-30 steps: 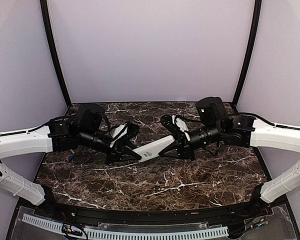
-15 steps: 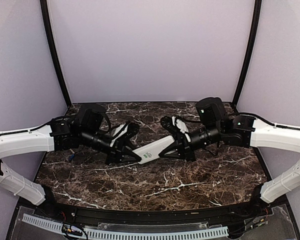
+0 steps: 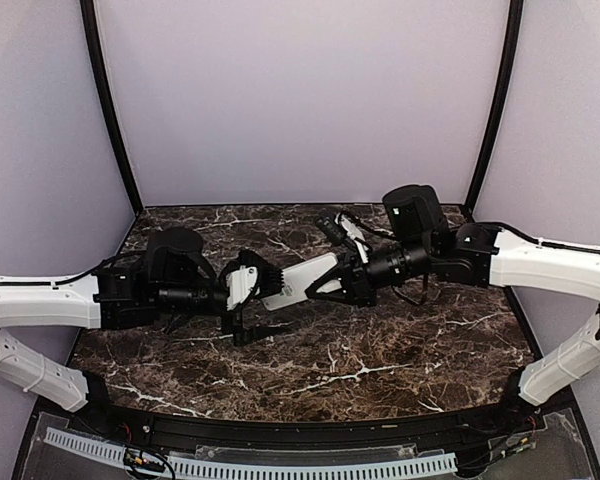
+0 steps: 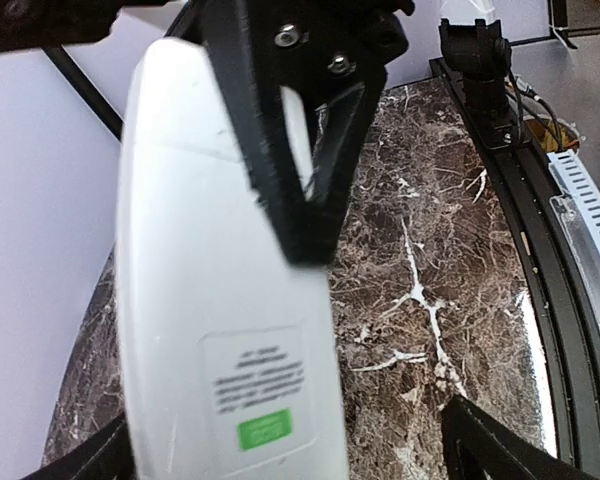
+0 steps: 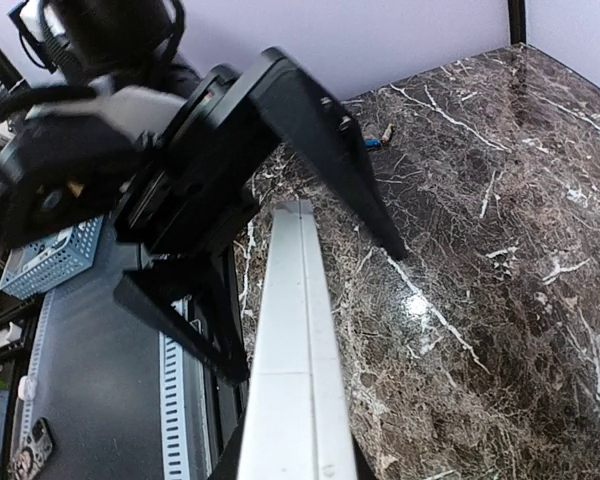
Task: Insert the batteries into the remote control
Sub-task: Pass from the left arm to the right, then pass from the right arm to the left
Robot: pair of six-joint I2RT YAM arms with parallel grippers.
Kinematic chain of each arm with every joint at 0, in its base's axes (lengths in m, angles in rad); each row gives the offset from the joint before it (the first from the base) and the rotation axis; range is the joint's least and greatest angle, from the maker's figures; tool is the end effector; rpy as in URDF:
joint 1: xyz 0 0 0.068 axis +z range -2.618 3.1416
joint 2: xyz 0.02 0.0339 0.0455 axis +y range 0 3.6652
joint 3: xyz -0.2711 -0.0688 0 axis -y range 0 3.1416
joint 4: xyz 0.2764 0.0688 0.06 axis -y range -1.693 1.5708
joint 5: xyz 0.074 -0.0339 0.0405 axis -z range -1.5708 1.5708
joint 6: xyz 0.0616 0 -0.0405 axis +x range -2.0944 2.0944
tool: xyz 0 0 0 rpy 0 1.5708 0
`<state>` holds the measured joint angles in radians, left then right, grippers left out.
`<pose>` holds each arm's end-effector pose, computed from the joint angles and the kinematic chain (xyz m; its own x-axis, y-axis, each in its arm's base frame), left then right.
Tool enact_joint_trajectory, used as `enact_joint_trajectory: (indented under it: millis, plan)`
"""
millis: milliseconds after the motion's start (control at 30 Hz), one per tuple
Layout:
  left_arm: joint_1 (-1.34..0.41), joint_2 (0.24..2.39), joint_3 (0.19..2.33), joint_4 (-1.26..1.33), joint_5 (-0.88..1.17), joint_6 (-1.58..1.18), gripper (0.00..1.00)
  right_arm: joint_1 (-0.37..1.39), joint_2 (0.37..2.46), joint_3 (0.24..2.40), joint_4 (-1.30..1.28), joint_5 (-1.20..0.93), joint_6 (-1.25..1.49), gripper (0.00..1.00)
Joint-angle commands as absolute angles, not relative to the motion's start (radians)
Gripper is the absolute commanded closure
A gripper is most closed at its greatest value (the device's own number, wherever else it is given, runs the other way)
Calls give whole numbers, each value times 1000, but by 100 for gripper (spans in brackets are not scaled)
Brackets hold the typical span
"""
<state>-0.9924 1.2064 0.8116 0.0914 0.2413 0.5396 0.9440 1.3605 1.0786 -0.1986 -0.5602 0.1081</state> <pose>0.1677 -0.2838 0.2759 0.3417 0.3893 -0.8554 0.8884 0.1631 0.4291 0.1832 0.3087 0.3010 -0.3734 -0.3597 -0.8551 -0.9276 0.1550 0.3398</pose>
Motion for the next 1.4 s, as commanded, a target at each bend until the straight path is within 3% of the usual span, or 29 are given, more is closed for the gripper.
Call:
enact_joint_trajectory:
  millis: [0,100,300,533,767,833,867,900,933,1000,1100,1267,1367]
  plan:
    - [-1031,1197,776,228,24,697,1,939,1398,1139,-131,-527,304,100]
    - [-1035,1189,758,299,-42,703,3,938,1419,1154,-127,-521,358,100]
    - [-1034,1207,755,286,-35,689,22,937,1463,1182,-106,-547,430,100]
    - [-1035,1231,764,276,-70,681,25,937,1479,1185,-80,-585,442,100]
    - [-1034,1245,775,252,-68,673,42,937,1473,1178,-65,-601,446,100]
    - [-1035,1246,783,244,-62,666,55,937,1475,1178,-68,-597,446,100]
    - [-1034,1245,785,240,-58,661,69,936,1476,1180,-75,-591,442,100]
    - [-1035,1240,788,239,-56,657,75,936,1474,1180,-86,-582,437,100]
    - [-1034,1238,789,235,-50,651,87,936,1471,1182,-100,-563,431,94]
    - [-1035,1229,792,224,-37,640,98,932,1455,1182,-127,-517,416,71]
    - [-1034,1221,802,184,-19,627,100,931,1420,1189,-193,-401,362,46]
    - [-1035,1223,827,111,22,606,100,926,1413,1215,-253,-344,281,30]
    - [-1035,1224,831,119,11,597,100,925,1422,1224,-254,-376,264,29]
